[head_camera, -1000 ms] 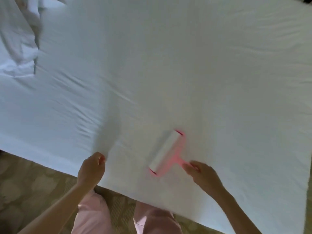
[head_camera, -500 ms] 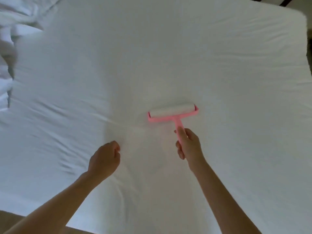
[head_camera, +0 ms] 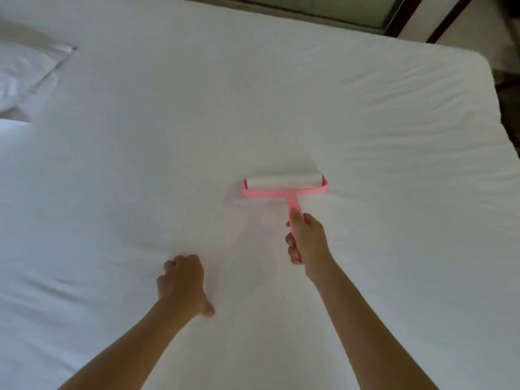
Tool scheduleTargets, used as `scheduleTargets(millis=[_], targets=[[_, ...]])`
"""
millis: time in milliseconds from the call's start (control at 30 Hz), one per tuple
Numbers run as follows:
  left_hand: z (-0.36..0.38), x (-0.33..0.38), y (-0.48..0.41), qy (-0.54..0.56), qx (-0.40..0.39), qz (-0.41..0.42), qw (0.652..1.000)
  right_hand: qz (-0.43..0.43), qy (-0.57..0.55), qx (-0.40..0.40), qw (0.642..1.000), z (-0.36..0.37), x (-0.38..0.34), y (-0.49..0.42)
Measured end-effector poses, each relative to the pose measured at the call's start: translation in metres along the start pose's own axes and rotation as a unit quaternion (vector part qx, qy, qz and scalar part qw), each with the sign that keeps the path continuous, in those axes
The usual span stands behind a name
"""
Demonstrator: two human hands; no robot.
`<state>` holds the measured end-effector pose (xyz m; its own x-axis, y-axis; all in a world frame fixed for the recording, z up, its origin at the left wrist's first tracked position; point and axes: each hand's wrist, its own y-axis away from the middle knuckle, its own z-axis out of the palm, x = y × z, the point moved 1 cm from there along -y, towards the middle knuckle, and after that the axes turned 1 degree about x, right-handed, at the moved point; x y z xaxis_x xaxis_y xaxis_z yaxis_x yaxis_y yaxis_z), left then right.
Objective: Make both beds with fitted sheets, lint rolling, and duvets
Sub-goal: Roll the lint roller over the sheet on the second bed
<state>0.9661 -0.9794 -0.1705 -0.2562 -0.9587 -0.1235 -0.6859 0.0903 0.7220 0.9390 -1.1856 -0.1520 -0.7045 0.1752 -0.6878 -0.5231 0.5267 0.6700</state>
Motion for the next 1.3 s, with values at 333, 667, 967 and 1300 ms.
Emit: scheduleTargets(millis=[333, 667, 967, 1300], targets=[[-0.068, 0.018, -0.067, 0.062, 0.046, 0.04, 0.996, 0.009, -0.027, 0.049, 0.998, 0.017, 0.019, 0.025], [-0.073, 0.027, -0.086, -0.023, -0.009, 0.043, 0.999, -0.048, -0.179, 0.084, 0.979, -0.022, -0.047, 0.021], [-0.073, 0.028, -0.085, -0.042, -0.008, 0.062, 0.997, -0.009, -0.112, 0.156, 0.981, -0.047, -0.069, -0.094], [-0.094, 0.04, -0.078, -0.116, -0.058, 0.059, 0.99, 0.064, -0.205, 0.088, 0.973, -0.035, 0.033, 0.067]])
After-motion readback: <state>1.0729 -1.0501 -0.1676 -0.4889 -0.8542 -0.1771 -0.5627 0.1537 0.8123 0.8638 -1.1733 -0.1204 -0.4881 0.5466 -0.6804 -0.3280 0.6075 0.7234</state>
